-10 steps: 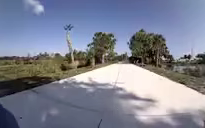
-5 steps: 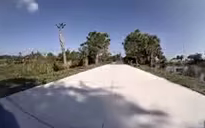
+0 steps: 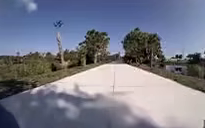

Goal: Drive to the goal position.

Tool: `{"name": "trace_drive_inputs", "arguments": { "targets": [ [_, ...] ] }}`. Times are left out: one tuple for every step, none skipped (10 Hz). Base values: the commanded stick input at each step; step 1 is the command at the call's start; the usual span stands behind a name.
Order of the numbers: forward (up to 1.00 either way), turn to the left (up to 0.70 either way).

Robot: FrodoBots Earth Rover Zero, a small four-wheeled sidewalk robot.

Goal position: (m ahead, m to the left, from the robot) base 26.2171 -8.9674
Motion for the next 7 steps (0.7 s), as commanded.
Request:
{"name": "trace_drive_inputs", "arguments": {
  "targets": [
    [0.7, 0.0],
    [0.7, -0.22],
    [0.7, -0.35],
    [0.7, -0.35],
    [0.7, -0.2],
    [0.7, 0.0],
    [0.7, 0.0]
  ]
}}
